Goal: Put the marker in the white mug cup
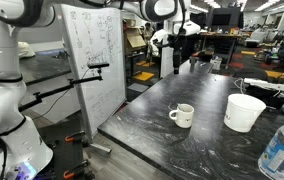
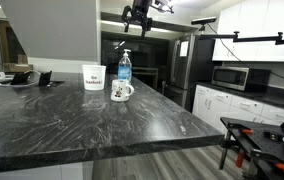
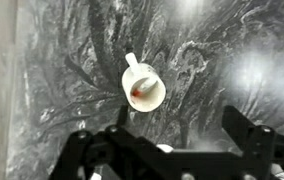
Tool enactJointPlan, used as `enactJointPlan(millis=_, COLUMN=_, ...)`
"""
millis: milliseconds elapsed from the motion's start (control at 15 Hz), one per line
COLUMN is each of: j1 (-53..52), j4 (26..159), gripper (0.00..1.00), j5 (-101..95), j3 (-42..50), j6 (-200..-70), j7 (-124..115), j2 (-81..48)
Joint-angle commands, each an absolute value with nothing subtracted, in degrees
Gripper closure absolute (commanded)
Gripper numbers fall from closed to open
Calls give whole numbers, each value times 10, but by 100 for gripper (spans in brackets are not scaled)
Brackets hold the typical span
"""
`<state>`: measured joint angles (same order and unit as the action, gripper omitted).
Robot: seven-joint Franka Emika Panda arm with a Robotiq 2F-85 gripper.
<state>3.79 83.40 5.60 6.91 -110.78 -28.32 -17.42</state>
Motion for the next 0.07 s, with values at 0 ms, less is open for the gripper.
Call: enactJointPlan(millis=0, j1=33, j4=823, gripper=0, j5=-27, j3=77, j6=-1104, j7=-227, j2=-170)
